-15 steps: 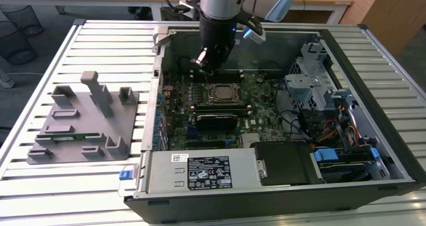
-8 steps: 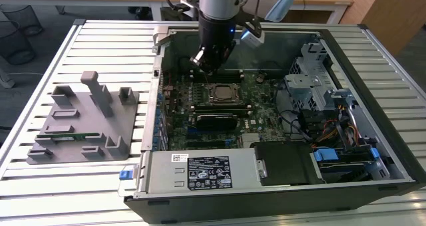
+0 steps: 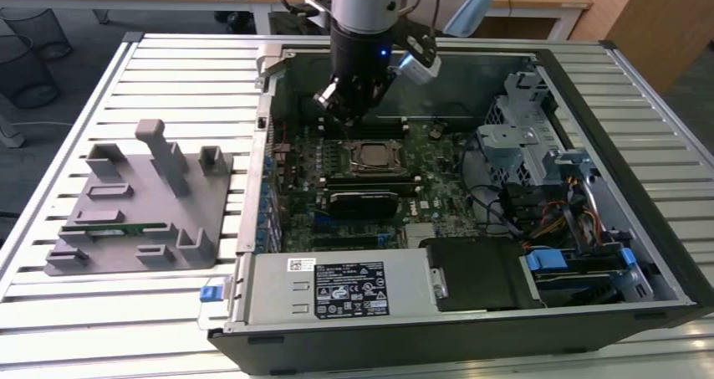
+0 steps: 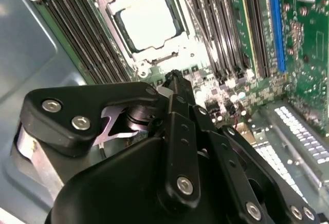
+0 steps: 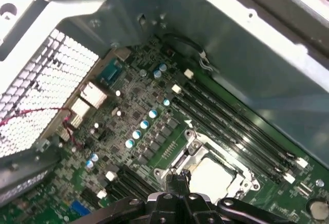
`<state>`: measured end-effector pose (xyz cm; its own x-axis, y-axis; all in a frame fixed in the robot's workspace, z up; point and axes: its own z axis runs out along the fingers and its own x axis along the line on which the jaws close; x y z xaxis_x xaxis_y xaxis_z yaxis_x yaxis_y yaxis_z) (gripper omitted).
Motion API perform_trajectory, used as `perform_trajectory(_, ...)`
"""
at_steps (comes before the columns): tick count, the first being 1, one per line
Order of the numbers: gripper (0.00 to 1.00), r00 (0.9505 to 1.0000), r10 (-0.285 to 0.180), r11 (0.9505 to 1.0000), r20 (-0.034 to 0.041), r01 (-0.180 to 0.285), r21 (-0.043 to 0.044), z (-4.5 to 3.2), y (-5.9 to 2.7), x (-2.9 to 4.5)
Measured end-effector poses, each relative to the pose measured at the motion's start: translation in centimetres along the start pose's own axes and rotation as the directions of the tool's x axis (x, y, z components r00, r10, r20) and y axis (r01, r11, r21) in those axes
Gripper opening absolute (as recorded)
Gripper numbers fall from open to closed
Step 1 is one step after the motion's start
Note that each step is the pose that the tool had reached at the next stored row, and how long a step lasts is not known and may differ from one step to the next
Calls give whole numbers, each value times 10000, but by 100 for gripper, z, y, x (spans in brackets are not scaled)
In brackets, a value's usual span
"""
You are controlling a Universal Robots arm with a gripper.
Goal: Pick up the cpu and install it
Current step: 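Install the first cpu locking lever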
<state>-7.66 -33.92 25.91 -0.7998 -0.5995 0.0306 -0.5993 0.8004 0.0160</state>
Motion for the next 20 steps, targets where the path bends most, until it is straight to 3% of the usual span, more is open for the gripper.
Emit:
perform_trajectory(3,11,10000,63,10000,44,-63,31,3,57,49)
perform_trajectory(12,11,9995,132,9997,278,-137,188,14,252,184)
perform_trajectory(18,11,9994,171,9996,304,-177,204,19,374,113)
perform_trajectory(20,11,9986,435,9988,313,-441,200,23,375,111)
